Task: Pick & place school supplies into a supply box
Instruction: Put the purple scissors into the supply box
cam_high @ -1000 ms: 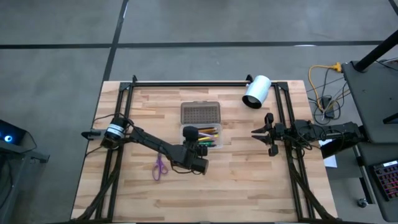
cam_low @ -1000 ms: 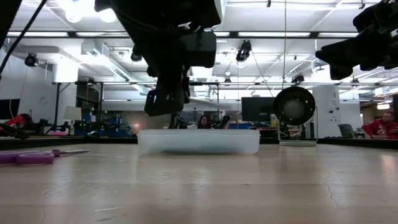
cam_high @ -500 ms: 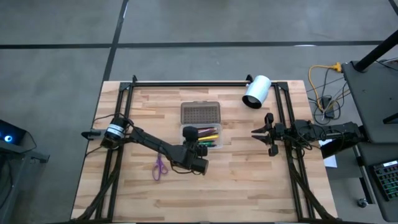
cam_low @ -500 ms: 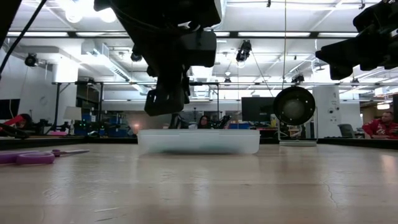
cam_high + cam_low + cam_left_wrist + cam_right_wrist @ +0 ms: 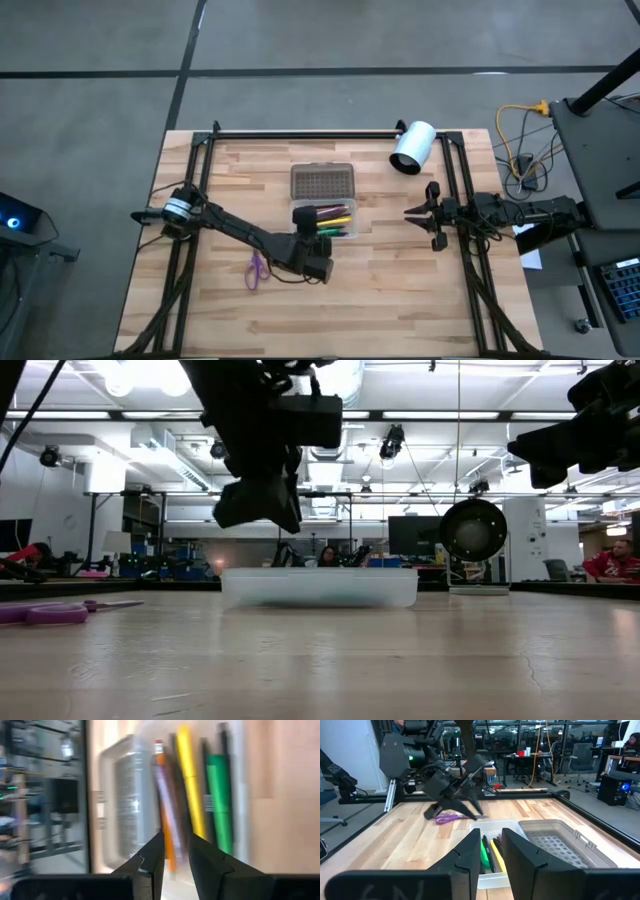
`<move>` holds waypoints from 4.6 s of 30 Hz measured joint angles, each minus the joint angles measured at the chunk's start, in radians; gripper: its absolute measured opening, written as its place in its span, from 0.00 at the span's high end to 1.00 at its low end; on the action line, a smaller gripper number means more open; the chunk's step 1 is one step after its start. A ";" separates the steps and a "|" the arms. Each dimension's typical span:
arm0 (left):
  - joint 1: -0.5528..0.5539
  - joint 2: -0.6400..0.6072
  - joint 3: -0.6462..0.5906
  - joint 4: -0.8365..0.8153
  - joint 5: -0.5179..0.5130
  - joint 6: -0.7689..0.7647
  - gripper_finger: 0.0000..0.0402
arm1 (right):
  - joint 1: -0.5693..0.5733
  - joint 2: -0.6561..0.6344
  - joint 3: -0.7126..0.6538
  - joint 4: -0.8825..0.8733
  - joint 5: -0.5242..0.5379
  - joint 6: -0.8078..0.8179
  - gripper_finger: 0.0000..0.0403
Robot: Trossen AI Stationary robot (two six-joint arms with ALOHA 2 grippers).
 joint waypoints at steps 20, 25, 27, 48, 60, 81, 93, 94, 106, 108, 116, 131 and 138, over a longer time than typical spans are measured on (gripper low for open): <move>-0.061 -0.079 0.008 -0.247 0.463 -0.615 0.83 | 0.000 0.000 0.000 0.000 0.000 0.000 0.81; -0.087 -0.079 0.007 -0.247 0.488 -0.699 0.83 | 0.000 0.000 0.000 0.000 0.000 0.000 0.83; -0.096 -0.079 0.007 -0.247 0.488 -0.741 0.83 | 0.000 0.000 0.000 0.000 0.000 0.000 0.83; -0.188 -0.081 -0.028 -0.349 0.687 -1.163 0.83 | 0.000 0.000 0.000 0.000 0.000 0.000 0.82; -0.189 -0.120 -0.116 -0.335 0.688 -1.207 0.83 | 0.000 0.000 0.000 0.000 0.000 0.000 0.81; -0.187 -0.188 -0.306 -0.077 0.783 -1.238 0.83 | 0.000 0.000 0.000 0.000 0.000 0.000 0.82; -0.187 -0.188 -0.306 -0.069 0.783 -1.221 0.83 | 0.000 0.000 0.000 0.000 0.000 0.000 0.81; -0.187 -0.188 -0.306 -0.069 0.783 -1.216 0.83 | 0.000 0.000 0.000 0.000 0.000 0.000 0.82; -0.186 -0.177 -0.318 -0.057 0.783 -1.183 0.83 | 0.000 0.000 0.000 0.000 0.000 0.000 0.81; -0.181 -0.176 -0.326 -0.048 0.784 -1.182 0.83 | 0.000 0.000 0.000 0.000 0.000 0.000 0.81; -0.173 -0.177 -0.380 0.021 0.782 -1.180 0.83 | 0.000 0.000 0.000 0.000 0.000 0.000 0.82; -0.173 -0.178 -0.398 0.044 0.778 -1.158 0.90 | 0.000 0.000 0.000 0.000 0.000 0.000 0.80; -0.173 -0.177 -0.398 0.044 0.778 -1.132 0.98 | 0.000 0.000 0.000 0.000 0.000 0.000 0.81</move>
